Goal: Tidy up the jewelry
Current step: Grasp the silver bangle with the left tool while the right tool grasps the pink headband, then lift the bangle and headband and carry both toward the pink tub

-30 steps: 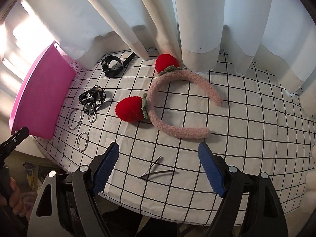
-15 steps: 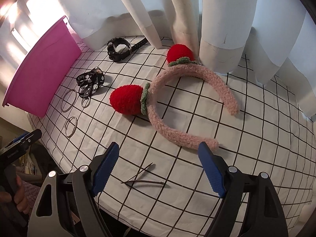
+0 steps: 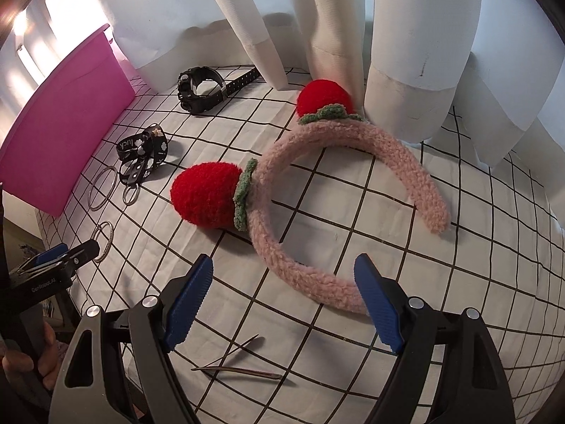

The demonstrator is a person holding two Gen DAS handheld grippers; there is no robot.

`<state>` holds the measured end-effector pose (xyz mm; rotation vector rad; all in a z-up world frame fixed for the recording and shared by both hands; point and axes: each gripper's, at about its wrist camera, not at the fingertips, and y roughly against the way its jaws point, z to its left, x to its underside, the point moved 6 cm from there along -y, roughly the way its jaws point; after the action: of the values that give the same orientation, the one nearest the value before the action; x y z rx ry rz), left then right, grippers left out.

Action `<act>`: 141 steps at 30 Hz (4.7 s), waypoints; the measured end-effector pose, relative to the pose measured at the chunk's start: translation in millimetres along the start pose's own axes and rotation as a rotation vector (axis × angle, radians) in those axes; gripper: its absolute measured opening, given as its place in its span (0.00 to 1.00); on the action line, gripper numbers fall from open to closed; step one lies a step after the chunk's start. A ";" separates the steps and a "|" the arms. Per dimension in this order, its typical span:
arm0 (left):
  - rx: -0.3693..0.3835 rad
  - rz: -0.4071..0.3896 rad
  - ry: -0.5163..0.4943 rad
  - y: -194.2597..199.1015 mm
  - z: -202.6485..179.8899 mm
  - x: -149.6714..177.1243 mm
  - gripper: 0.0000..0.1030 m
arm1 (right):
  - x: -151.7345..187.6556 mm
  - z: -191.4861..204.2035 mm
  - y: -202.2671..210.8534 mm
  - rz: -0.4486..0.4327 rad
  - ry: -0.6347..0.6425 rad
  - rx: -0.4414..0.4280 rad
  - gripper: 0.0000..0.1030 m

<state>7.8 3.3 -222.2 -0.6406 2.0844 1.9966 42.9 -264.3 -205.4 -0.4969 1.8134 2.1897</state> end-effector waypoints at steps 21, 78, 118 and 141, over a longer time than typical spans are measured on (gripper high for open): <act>-0.053 0.001 -0.011 -23.9 1.8 -5.9 0.94 | -6.7 11.4 -26.1 -0.006 0.096 0.063 0.76; -0.027 -0.093 0.011 7.7 -3.5 -2.7 0.43 | -11.5 47.8 0.7 -0.120 0.219 -0.002 0.11; -0.018 -0.391 0.057 199.4 40.8 -87.1 0.43 | -84.0 140.2 143.7 -0.339 0.308 -0.163 0.11; -0.057 -0.448 0.159 205.3 227.2 -212.5 0.43 | -212.6 371.8 149.8 -0.457 0.508 -0.310 0.11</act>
<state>72.8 265.4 34.8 -1.1916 1.7612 1.7978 139.1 76.5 78.3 -1.4854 1.3527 2.1318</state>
